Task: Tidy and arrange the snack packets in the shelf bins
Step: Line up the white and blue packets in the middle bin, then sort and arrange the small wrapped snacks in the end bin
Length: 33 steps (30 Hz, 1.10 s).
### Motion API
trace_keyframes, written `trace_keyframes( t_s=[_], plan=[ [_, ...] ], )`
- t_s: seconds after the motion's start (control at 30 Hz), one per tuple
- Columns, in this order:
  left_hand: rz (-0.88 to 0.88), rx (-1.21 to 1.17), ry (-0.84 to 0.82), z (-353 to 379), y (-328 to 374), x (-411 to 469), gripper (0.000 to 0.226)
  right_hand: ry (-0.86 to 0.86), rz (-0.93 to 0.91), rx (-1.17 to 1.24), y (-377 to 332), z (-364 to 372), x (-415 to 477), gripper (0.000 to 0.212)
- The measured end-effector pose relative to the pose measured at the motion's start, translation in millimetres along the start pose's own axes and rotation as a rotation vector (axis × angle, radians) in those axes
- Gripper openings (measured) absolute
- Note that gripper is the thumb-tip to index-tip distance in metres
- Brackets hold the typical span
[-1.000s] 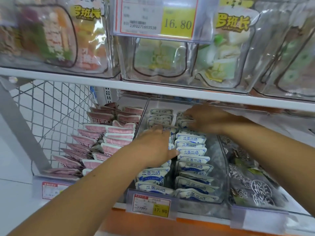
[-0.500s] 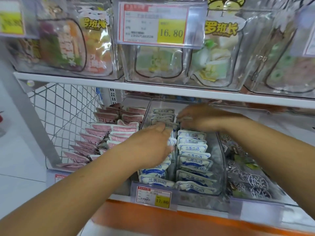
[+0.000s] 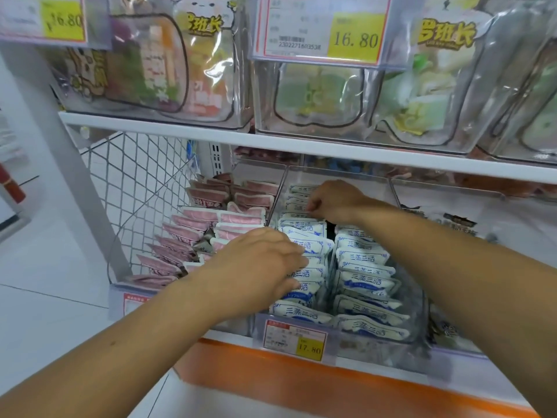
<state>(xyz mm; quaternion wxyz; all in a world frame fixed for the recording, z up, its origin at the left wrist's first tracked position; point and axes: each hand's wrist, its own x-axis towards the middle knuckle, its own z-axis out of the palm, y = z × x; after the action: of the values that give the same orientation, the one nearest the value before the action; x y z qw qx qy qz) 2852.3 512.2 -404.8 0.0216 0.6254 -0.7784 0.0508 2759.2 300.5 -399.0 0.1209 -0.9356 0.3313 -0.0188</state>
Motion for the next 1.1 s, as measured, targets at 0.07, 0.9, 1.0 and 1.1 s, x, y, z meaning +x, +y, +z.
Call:
trace_keyframes(
  t_s=[0.07, 0.9, 1.0, 1.1],
  plan=[
    [0.012, -0.046, 0.026, -1, -1, -2, 0.050, -0.036, -0.022, 0.047, -1, -13, -8, 0.025],
    [-0.040, -0.058, -0.061, -12, 21, -21, 0.022, -0.113, -0.149, -0.293, -10, -20, -199, 0.038],
    [-0.068, 0.012, -0.109, -12, 16, -22, 0.012, -0.037, -0.091, -0.372, -1, -9, -199, 0.030],
    [-0.075, 0.025, -0.133, -17, 20, -23, 0.006, -0.045, -0.076, -0.391, 3, -5, -201, 0.031]
  ],
)
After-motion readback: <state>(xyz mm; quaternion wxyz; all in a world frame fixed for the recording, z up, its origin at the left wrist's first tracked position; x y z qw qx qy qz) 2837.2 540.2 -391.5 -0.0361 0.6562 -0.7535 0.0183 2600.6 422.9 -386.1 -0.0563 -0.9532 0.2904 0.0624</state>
